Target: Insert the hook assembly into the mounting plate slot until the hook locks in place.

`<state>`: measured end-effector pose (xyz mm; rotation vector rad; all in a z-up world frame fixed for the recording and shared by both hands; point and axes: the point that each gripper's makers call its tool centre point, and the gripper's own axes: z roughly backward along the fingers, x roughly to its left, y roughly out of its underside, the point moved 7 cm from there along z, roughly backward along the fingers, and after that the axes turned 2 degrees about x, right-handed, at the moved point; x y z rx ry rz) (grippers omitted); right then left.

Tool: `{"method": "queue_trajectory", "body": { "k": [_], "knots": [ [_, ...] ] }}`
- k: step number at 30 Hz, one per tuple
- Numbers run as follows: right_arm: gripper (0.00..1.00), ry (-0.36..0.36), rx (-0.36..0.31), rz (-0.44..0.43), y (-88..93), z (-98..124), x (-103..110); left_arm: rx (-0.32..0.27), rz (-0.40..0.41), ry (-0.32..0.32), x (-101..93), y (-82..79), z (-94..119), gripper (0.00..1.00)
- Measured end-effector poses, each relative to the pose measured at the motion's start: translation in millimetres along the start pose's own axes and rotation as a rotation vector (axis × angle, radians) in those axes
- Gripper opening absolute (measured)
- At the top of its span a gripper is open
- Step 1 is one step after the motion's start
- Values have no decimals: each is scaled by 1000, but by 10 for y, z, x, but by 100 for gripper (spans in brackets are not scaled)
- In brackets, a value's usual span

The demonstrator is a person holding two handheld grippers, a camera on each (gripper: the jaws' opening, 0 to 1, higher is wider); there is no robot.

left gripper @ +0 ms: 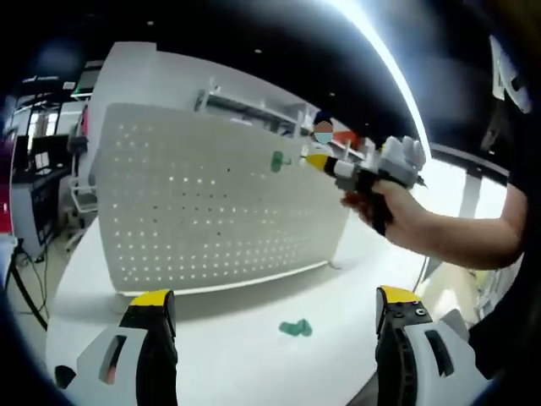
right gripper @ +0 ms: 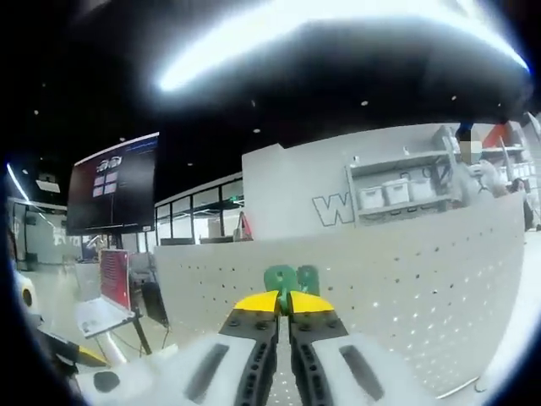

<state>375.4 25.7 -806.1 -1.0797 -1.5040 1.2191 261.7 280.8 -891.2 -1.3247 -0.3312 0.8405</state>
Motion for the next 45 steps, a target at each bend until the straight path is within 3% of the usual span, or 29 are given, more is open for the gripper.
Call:
{"method": "queue_trajectory", "body": {
  "k": [8,23,45],
  "knots": [
    [0,48,-20,1,-10,-58,-132,27,24,14,-8,129,-37,100],
    [0,140,-37,17,11,-282,-378,32,25,20,32,99,-87,99],
    [0,216,-39,-21,83,-377,-477,60,25,24,60,138,-139,97]
  ]
}}
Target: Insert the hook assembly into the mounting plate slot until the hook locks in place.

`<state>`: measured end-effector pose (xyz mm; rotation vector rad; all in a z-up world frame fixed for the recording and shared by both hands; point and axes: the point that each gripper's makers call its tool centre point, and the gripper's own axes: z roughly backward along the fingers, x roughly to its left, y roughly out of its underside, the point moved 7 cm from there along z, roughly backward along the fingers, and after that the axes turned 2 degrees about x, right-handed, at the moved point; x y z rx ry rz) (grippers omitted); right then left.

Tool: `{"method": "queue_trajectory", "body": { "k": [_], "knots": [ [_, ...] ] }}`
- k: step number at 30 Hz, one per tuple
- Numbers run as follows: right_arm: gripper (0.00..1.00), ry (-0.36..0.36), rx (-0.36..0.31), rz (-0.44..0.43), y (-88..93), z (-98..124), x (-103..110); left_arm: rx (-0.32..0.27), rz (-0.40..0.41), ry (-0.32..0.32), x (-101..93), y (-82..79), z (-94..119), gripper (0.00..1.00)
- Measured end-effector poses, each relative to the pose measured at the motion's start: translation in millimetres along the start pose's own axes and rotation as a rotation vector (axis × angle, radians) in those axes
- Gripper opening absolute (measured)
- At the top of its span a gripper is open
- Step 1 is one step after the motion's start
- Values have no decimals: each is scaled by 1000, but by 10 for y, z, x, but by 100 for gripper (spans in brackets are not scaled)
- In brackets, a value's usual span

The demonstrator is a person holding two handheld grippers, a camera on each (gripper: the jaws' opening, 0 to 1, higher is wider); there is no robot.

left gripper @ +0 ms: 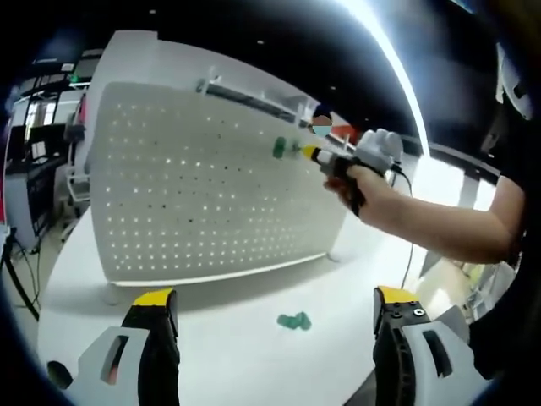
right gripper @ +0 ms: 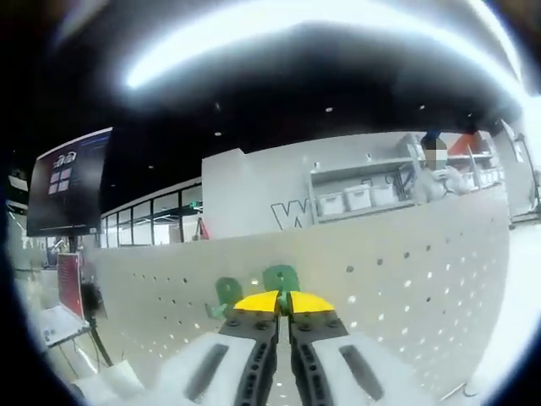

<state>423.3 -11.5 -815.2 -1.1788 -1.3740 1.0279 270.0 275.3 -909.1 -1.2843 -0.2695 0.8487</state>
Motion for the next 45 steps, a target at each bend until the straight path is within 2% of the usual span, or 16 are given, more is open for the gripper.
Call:
{"method": "queue_trajectory", "body": {
  "k": [4,14,36,45],
  "knots": [
    [0,16,-2,-15,20,-1,-16,15,2,8,-12,-2,-3,98],
    [0,60,10,-45,35,-70,-27,9,5,3,19,-41,8,97],
    [1,70,30,1,61,-118,-12,3,19,-17,54,-2,86,98],
    [8,73,19,7,-30,-79,0,6,16,-36,87,16,142,99]
  ]
}}
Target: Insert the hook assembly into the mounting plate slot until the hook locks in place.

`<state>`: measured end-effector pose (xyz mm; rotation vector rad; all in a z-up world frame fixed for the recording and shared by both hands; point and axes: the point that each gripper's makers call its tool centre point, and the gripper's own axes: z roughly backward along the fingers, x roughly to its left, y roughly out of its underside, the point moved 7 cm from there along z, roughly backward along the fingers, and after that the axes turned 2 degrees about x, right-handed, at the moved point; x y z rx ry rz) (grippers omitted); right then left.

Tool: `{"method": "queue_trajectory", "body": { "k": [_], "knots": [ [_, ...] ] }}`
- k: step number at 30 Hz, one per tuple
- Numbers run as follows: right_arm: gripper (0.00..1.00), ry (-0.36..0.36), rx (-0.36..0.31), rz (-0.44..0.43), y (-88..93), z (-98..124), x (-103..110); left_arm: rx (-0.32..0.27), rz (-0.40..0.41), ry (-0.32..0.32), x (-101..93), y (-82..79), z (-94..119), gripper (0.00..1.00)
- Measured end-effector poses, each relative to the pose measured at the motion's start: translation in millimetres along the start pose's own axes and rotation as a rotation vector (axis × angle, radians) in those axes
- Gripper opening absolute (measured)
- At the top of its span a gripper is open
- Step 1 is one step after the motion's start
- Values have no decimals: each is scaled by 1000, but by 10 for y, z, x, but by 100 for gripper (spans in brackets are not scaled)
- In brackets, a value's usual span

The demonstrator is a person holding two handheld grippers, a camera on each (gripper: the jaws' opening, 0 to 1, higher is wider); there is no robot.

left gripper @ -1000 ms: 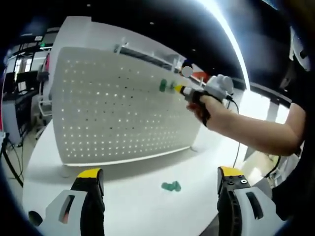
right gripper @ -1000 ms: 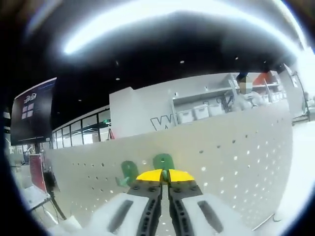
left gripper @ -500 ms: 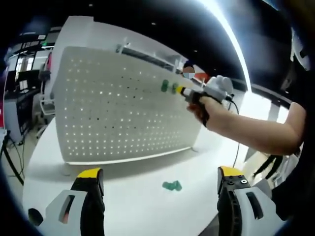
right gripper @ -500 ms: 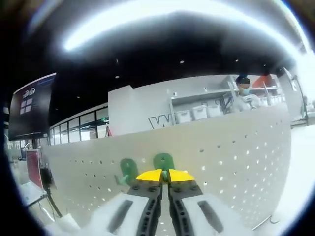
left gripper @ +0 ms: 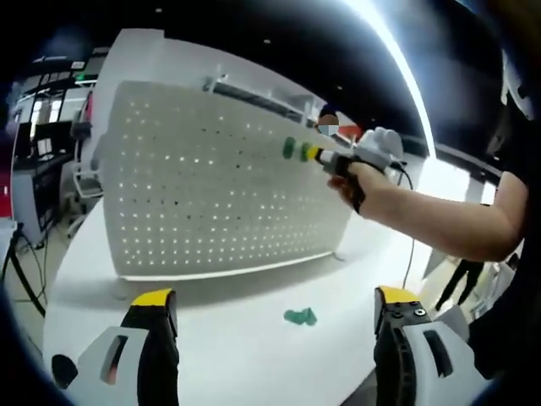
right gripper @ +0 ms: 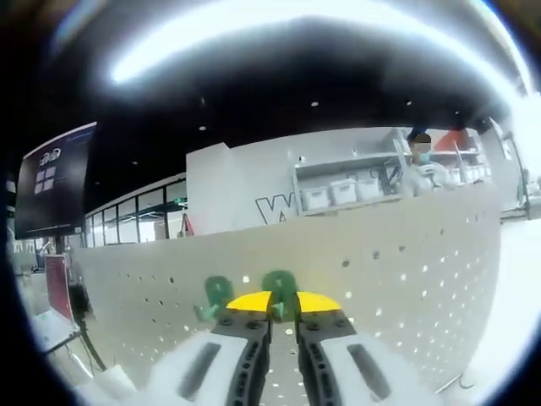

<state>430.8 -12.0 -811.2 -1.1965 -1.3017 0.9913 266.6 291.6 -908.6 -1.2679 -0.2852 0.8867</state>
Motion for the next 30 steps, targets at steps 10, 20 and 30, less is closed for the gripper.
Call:
{"method": "queue_trajectory", "body": {
  "k": [10,20,30],
  "knots": [
    [15,-23,-38,-8,-285,163,-63,32,-2,-9,-10,66,48,99],
    [17,-65,-12,16,-390,373,-166,45,-7,-16,-23,91,105,99],
    [21,-102,76,31,-272,607,-276,59,-4,-12,-53,126,145,99]
  ]
}}
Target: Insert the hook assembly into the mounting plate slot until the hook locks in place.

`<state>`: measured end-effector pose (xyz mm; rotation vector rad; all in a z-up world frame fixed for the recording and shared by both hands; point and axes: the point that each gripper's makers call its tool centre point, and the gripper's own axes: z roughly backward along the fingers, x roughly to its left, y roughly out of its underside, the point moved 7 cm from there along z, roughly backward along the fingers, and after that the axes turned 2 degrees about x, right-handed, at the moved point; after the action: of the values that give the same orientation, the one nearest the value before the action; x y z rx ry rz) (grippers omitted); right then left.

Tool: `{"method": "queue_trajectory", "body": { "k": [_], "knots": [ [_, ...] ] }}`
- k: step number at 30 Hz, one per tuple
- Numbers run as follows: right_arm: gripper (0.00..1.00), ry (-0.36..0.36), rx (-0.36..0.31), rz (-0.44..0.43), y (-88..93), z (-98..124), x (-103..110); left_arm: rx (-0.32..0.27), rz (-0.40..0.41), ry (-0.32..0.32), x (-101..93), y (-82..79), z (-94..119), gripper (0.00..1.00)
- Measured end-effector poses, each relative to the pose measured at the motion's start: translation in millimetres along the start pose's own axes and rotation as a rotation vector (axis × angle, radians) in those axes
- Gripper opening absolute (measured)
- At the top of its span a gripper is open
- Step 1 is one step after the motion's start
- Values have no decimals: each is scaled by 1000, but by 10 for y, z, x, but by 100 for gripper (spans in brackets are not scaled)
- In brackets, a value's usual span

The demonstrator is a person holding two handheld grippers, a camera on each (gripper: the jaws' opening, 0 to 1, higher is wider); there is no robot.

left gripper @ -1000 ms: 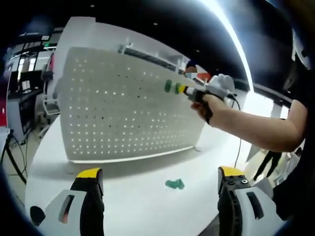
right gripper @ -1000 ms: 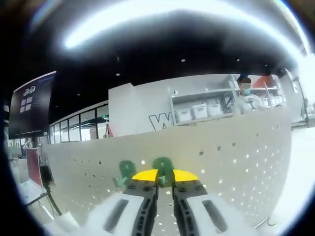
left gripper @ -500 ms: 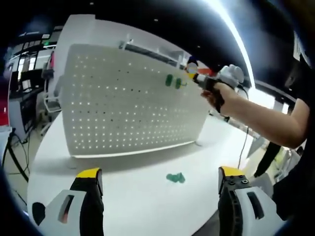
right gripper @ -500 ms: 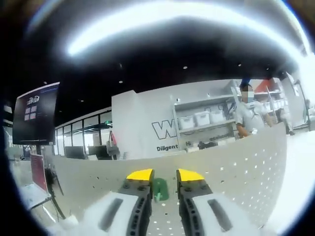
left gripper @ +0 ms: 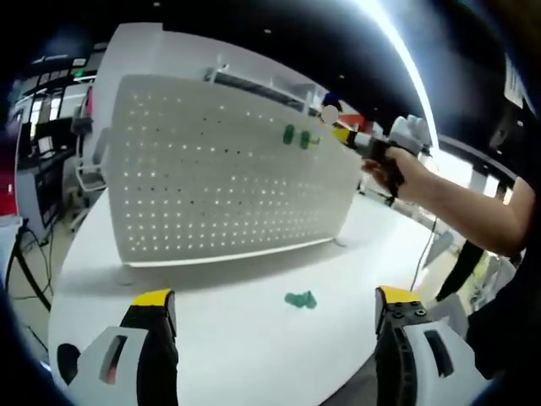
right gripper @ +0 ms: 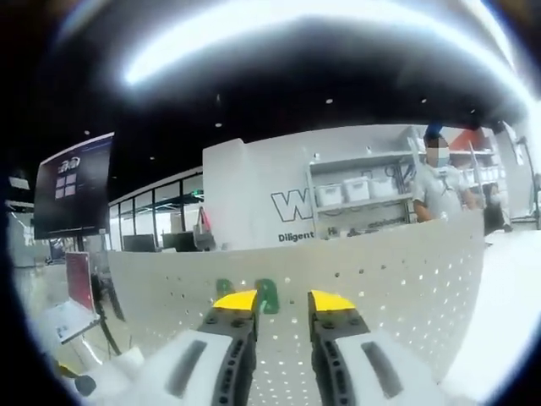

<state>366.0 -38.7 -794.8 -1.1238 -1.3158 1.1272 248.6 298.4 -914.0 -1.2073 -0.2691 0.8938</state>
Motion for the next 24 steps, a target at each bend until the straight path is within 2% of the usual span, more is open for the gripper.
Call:
{"method": "queue_trajectory", "body": {
  "k": [13,16,22,24],
  "knots": [
    [27,-63,128,25,299,295,-36,62,6,3,-57,116,16,100],
    [29,-110,172,99,424,379,-23,65,5,-2,-57,125,32,100],
    [32,-168,240,60,652,608,-26,81,7,-11,-49,178,69,100],
    [32,-181,262,81,709,681,-23,85,16,-10,-52,199,77,100]
  ]
}}
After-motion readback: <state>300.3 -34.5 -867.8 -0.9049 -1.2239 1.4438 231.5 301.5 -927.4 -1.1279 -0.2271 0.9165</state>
